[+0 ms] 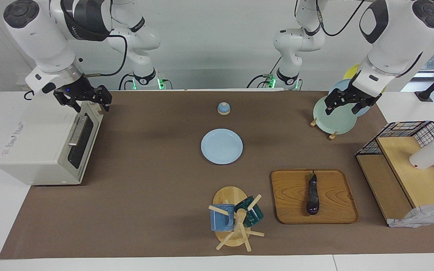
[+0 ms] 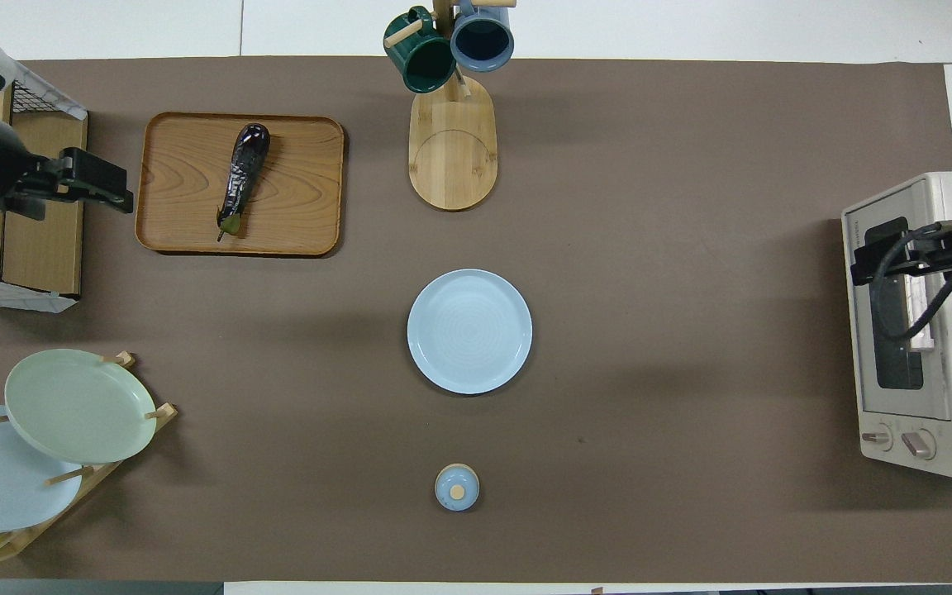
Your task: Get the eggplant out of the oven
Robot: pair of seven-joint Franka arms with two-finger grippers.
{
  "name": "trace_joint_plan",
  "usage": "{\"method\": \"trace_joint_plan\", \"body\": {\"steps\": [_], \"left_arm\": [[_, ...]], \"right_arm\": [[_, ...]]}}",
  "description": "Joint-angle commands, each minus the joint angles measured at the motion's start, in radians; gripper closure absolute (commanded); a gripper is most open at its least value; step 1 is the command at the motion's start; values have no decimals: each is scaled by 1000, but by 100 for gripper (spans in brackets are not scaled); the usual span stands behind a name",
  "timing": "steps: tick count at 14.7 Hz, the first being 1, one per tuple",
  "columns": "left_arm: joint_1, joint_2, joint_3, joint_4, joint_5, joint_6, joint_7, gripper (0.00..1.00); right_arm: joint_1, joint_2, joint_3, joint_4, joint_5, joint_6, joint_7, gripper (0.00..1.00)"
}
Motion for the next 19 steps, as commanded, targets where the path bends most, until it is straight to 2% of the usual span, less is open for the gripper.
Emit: {"method": "trace_joint_plan", "body": {"steps": [1, 4, 8, 12, 19], "left_arm": [[-13, -91, 5, -140, 23, 17, -21, 0], [-16, -98, 5, -162, 23, 24, -10, 0], [-21, -59, 0, -36, 25, -49, -12, 0], [-12, -54, -1, 13, 26, -112, -12, 0], [17, -54, -14, 2, 23, -89, -9, 0]], "right_arm": [[0, -17, -1, -8, 22, 9, 18, 0], [-3, -17, -2, -8, 22, 12, 18, 0], [-5, -18, -2, -11, 18, 7, 18, 0], [-2, -18, -2, -9, 10, 7, 17, 0], [-3, -15, -2, -5, 5, 7, 14, 0]]}}
